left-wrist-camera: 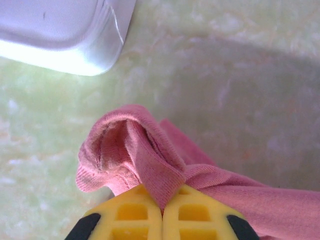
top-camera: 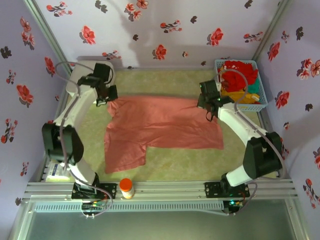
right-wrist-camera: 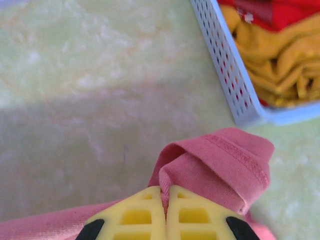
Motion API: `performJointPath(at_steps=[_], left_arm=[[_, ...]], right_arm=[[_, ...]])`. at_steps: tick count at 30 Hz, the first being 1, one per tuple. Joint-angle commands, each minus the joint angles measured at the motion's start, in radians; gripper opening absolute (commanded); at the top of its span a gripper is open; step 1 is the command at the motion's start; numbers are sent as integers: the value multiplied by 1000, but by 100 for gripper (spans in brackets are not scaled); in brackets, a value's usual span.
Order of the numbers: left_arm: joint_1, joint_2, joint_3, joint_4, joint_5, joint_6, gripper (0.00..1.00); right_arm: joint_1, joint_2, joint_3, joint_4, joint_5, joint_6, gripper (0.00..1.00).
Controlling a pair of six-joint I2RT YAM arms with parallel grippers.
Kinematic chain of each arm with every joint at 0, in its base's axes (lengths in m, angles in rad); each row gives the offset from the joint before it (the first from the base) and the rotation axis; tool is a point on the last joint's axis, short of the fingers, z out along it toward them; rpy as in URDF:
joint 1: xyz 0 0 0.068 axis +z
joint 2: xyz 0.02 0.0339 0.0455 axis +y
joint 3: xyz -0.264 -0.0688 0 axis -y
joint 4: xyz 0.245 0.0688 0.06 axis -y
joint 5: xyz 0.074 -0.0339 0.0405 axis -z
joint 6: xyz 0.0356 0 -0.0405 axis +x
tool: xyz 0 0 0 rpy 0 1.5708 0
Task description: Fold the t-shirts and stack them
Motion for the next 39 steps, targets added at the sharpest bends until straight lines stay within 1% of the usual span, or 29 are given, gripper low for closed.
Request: performJointPath(at_steps=[1,5,8,9,10,11,12,13,15,16,17,18,21,24,26,29,32,34,39], left_arm=[[-34,-101,-172,72,-90,-53,0],[-90,-275,-396,115,-140,-125,0],[-116,-385,-556,127,-150,-199,0],[-122,-409,-598,127,-148,-216,0],[-128,-427,-634,125,-147,-228,2],[-130,-436,-660,115,-144,-236,13],[-130,-435,-671,105,-144,-240,24],[-130,-430,-672,91,-140,-241,29],[-131,-409,-654,76,-119,-234,36],[-129,-394,-636,71,-103,-221,38],[-126,-378,-609,56,-93,-207,40],[-126,-364,-581,43,-92,-196,41],[-113,-320,-518,49,-90,-150,43],[-64,-250,-456,73,-37,-105,43],[-37,-205,-413,80,-2,-85,42],[-15,-153,-368,86,0,-53,42],[6,-118,-353,93,20,-38,42],[13,-104,-354,97,24,-30,42],[17,-93,-379,103,30,-31,43]], right_arm=[[75,-69,-114,-38,124,89,0],[174,-153,-259,-104,184,205,0],[204,-206,-381,-121,145,297,1],[207,-218,-412,-115,127,314,5],[208,-228,-440,-113,117,328,14],[208,-237,-459,-111,116,337,26],[208,-244,-467,-107,118,334,33],[206,-251,-467,-98,118,320,39],[201,-257,-443,-91,115,286,54],[191,-259,-422,-94,114,268,59],[180,-259,-402,-97,111,247,61],[169,-261,-386,-99,110,230,65],[106,-258,-352,-92,77,187,67],[-6,-245,-334,-74,-30,163,67],[-56,-231,-322,-64,-81,134,66],[-96,-196,-294,-82,-83,102,65],[-135,-145,-286,-71,-141,93,63],[-154,-114,-287,-39,-179,91,62],[-183,-20,-267,12,-187,92,58]])
